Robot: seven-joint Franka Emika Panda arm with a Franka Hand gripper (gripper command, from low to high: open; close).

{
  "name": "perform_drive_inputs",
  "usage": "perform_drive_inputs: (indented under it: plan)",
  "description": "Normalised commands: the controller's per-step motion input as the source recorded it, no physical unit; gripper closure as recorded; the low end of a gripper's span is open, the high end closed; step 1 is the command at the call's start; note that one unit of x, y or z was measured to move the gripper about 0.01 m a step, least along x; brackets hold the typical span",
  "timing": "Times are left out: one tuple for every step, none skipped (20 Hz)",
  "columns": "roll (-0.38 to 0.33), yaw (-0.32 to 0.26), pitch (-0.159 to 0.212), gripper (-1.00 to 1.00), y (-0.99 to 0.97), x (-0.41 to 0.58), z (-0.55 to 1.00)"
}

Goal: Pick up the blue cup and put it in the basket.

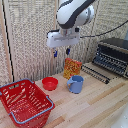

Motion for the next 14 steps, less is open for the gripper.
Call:
perform_drive_inputs:
  plan:
    - [0.076, -0.099, -0.097, -1.00, -0.71, -0.260, -0.21]
    - [0.083, -0.088, 0.000, -1.00, -0.84, -0.391, -0.27]
    - [0.083, -0.088, 0.000, -1.00, -0.84, -0.391, -0.27]
    - [0.081, -0.086, 0.000, -1.00, -0.84, -0.383, -0.25]
    - [0.083, -0.086, 0.000, -1.00, -0.84, -0.369, -0.25]
    - [0.083, -0.086, 0.000, -1.00, -0.84, -0.371, -0.25]
    - [0.078, -0.085, 0.000, -1.00, -0.82, -0.383, -0.27]
    - [0.069, -0.077, 0.000, -1.00, -0.79, -0.409, -0.27]
    - [0.066, -0.071, -0.002, -1.00, -0.75, -0.434, -0.28]
    - [0.054, -0.069, 0.000, -1.00, -0.68, -0.443, -0.30]
    - [0.034, -0.061, 0.000, -1.00, -0.59, -0.429, -0.30]
    - [0.012, -0.049, 0.000, -1.00, -0.47, -0.400, -0.34]
    - [0.000, -0.030, 0.000, -1.00, -0.40, -0.331, -0.37]
    - [0.000, -0.016, 0.000, -1.00, -0.36, -0.297, -0.39]
